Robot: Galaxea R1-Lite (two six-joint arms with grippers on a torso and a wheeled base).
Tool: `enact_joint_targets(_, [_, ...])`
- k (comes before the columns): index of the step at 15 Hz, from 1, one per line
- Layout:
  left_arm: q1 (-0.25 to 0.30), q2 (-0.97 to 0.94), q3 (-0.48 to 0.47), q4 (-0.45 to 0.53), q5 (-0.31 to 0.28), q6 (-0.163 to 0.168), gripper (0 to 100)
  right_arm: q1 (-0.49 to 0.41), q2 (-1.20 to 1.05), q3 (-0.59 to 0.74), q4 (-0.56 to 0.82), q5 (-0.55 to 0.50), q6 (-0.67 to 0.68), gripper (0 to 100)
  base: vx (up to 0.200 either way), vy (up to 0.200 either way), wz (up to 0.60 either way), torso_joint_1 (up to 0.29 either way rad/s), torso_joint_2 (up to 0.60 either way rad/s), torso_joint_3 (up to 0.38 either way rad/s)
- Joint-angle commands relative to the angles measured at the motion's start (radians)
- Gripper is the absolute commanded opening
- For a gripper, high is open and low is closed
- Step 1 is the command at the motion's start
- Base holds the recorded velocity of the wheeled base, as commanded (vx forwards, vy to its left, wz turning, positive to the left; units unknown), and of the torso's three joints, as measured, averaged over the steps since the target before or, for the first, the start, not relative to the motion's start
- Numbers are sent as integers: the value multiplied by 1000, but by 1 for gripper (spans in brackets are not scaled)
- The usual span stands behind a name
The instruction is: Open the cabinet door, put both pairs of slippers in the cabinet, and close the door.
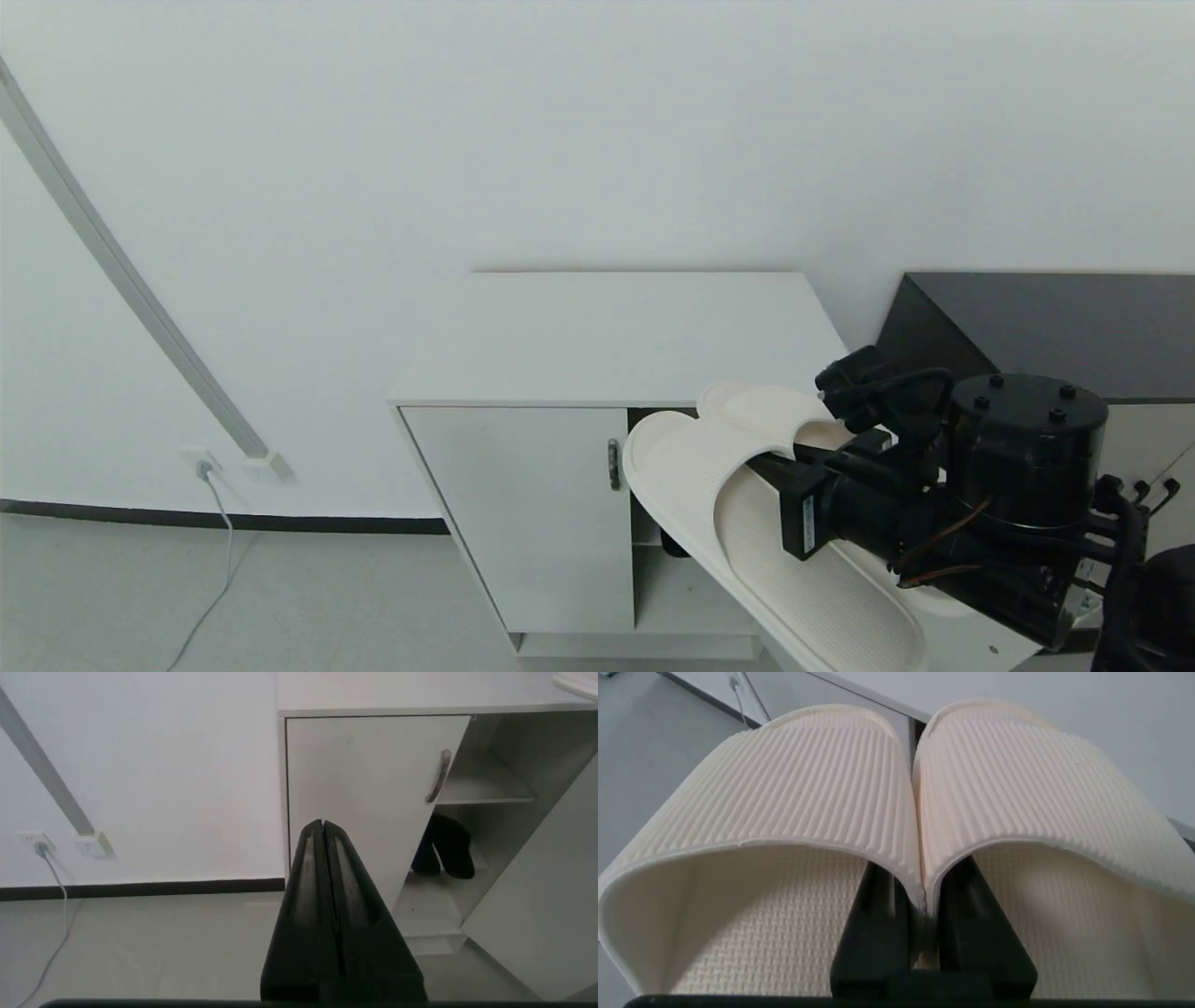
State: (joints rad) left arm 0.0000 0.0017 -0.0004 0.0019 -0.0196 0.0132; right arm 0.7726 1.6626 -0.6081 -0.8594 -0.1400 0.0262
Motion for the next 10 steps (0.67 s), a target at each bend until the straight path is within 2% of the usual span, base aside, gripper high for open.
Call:
enact_joint_targets(1, [0, 0, -1, 0, 0, 1, 0, 2, -3, 2, 0, 0, 0, 0, 0, -200, 0, 2, -2, -2])
enact_joint_targets(10, [0, 0, 0, 0, 0, 1, 0, 13, 0, 16, -3, 7, -22, 0, 0, 0, 0, 0, 0, 0])
